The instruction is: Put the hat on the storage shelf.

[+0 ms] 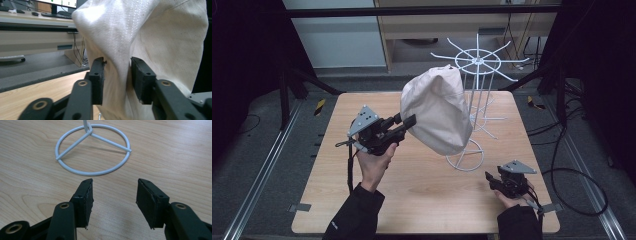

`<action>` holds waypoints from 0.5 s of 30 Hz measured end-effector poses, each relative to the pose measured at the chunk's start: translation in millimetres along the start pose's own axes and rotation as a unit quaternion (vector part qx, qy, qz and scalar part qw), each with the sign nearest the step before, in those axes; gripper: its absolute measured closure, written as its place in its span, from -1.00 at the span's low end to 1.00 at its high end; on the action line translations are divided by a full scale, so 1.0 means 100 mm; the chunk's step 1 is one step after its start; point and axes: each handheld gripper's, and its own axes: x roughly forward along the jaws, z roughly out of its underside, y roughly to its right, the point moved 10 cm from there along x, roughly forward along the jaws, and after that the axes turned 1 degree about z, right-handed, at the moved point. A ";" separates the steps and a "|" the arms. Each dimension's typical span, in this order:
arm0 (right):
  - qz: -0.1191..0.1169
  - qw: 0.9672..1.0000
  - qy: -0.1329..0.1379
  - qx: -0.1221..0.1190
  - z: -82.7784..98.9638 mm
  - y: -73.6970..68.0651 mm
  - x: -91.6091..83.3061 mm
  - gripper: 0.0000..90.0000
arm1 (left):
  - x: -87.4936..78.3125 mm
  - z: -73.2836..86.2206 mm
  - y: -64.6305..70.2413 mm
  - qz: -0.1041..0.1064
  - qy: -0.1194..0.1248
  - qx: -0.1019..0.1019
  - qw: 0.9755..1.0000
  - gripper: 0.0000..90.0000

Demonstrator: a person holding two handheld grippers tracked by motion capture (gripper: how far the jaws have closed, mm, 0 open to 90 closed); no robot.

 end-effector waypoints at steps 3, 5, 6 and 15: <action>0.001 1.000 0.000 0.000 0.00 0.00 0.00 0.05 | -0.10 0.02 -0.03 -0.006 0.000 0.005 1.000 0.23; 0.001 1.000 0.000 0.000 0.00 0.00 0.00 0.05 | -0.18 0.04 -0.06 -0.011 -0.001 0.007 1.000 0.16; 0.001 1.000 0.000 0.000 0.00 0.00 0.00 0.05 | -0.18 0.04 -0.06 -0.011 -0.001 0.007 1.000 0.15; 0.002 1.000 -0.001 0.001 0.01 0.01 0.00 0.04 | -0.60 0.15 -0.27 -0.037 -0.005 0.006 0.999 -0.05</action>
